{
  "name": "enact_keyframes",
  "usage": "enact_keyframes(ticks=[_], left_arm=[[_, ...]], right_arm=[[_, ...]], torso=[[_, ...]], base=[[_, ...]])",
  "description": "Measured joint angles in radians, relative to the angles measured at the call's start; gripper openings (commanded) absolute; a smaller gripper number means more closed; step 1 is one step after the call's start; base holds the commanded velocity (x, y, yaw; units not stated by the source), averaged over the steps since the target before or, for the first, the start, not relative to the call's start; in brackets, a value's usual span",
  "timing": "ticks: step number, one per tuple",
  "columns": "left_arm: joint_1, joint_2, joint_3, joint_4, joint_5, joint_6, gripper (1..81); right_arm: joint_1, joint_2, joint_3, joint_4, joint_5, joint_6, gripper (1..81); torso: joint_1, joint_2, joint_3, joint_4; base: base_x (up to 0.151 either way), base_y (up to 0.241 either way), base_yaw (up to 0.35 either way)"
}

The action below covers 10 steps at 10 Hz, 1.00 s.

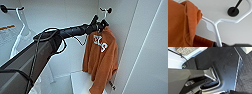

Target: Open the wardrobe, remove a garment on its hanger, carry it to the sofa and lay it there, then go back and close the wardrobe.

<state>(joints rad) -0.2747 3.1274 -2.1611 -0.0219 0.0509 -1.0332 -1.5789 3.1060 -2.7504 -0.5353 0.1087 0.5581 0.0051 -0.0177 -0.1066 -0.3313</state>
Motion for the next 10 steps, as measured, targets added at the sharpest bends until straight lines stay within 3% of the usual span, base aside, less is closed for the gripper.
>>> enact_keyframes(ticks=[3,8,9,10], left_arm=[[-0.028,-0.061,0.057,0.0,0.039,-0.001,1.0],[-0.1,-0.121,0.119,0.0,0.04,-0.004,1.0],[-0.1,-0.121,0.135,0.0,0.041,-0.004,1.0],[-0.1,-0.122,0.148,0.0,0.048,-0.004,1.0]], right_arm=[[0.001,-0.001,0.0,0.0,0.0,0.0,81.1],[0.005,-0.003,0.0,0.0,0.0,0.001,81.1],[0.004,-0.003,0.0,0.0,0.0,0.001,81.1],[0.002,-0.003,0.0,0.0,0.0,0.001,81.1]], torso=[[0.0,0.0,0.0,0.0],[0.0,0.0,0.0,0.003],[0.0,0.0,0.0,0.018],[0.0,0.0,0.0,0.047]], base=[[0.0,0.0,0.0],[0.0,0.0,0.0],[0.0,0.0,0.0],[0.0,0.0,0.0]])
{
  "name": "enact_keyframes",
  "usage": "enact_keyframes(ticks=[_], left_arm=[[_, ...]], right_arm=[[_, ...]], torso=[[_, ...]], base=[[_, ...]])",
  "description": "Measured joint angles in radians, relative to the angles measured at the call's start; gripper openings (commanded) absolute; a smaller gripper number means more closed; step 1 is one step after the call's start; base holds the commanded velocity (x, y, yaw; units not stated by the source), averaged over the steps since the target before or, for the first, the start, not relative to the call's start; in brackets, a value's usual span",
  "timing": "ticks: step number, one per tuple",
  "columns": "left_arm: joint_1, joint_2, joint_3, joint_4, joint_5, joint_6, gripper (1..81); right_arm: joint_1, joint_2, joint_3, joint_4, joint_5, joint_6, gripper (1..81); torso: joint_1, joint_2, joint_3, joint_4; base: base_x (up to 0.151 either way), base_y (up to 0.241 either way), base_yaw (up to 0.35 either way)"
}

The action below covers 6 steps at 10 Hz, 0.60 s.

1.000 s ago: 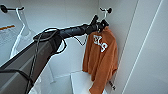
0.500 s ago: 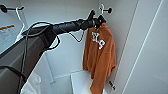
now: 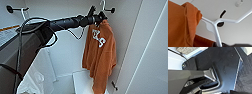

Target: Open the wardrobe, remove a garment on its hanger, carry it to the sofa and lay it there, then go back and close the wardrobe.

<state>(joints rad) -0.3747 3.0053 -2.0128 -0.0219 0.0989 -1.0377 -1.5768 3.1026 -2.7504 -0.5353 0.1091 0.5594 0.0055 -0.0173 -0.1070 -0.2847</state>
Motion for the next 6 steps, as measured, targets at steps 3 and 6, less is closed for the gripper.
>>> enact_keyframes(ticks=[3,6], left_arm=[[0.0,-0.011,0.005,0.013,0.041,-0.007,1.0],[0.017,0.031,0.029,0.084,0.081,0.006,1.0]], right_arm=[[0.007,0.0,0.0,0.0,0.006,0.0,81.1],[0.005,-0.002,0.0,0.0,0.01,0.0,81.1]], torso=[[0.0,0.0,0.0,0.084],[0.0,0.0,0.0,0.088]], base=[[0.0,0.0,0.0],[0.0,0.0,0.0]])
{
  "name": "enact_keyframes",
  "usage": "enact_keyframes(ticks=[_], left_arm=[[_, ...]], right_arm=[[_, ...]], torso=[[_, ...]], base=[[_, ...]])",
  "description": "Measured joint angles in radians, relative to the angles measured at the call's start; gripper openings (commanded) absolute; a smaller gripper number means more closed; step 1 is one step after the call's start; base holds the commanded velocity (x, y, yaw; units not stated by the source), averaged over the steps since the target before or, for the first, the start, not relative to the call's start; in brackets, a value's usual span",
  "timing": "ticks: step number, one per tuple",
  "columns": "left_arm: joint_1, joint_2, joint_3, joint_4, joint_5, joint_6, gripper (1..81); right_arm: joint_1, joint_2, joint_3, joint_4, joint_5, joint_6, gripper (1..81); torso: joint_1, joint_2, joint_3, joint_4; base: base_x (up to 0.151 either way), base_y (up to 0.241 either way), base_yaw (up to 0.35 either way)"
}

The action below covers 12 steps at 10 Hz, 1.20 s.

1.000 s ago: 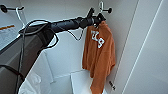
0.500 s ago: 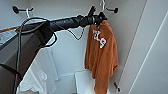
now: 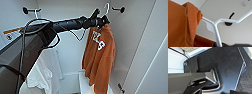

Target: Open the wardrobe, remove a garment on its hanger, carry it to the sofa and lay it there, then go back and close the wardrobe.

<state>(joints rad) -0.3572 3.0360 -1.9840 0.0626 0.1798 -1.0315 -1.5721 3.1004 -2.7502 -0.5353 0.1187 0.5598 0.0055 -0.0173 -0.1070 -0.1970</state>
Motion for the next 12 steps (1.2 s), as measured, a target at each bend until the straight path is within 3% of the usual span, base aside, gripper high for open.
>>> enact_keyframes(ticks=[7,12], left_arm=[[0.094,-0.086,0.294,0.047,-0.017,-0.001,1.0],[0.165,-0.086,0.26,0.075,-0.065,0.002,1.0]], right_arm=[[0.001,0.0,0.0,-0.001,0.004,0.0,81.1],[0.019,0.0,0.001,-0.001,0.005,0.0,81.1]], torso=[[0.0,0.0,0.0,0.0],[0.001,0.001,0.0,0.0]], base=[[0.0,0.0,0.0],[-0.035,0.0,0.0]])
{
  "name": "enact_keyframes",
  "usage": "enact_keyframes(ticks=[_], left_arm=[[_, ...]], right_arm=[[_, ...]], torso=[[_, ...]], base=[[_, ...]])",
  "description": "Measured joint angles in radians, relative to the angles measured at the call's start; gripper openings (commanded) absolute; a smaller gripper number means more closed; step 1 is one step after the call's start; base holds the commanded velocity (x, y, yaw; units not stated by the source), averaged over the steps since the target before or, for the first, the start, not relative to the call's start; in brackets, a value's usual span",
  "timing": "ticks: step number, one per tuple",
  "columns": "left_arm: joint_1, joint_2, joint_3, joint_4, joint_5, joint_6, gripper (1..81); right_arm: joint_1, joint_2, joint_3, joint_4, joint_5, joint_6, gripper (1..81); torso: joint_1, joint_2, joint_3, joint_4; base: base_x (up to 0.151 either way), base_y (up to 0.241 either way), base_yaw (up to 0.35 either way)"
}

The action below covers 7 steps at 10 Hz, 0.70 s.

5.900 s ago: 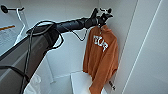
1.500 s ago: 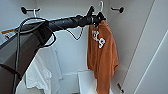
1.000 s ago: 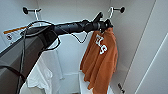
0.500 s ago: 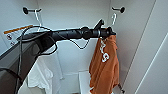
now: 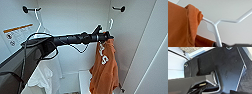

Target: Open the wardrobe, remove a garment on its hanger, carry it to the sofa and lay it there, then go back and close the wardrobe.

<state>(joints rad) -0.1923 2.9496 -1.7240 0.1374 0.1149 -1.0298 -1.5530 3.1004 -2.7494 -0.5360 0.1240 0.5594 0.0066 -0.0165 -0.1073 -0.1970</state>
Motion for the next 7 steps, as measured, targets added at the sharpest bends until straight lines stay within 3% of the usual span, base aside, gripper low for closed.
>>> enact_keyframes(ticks=[7], left_arm=[[0.011,-0.014,0.03,0.014,-0.003,0.005,1.0]], right_arm=[[-0.009,0.0,0.001,0.0,0.0,0.0,81.1]], torso=[[-0.001,0.0,0.0,0.0]], base=[[-0.123,0.0,0.0]])
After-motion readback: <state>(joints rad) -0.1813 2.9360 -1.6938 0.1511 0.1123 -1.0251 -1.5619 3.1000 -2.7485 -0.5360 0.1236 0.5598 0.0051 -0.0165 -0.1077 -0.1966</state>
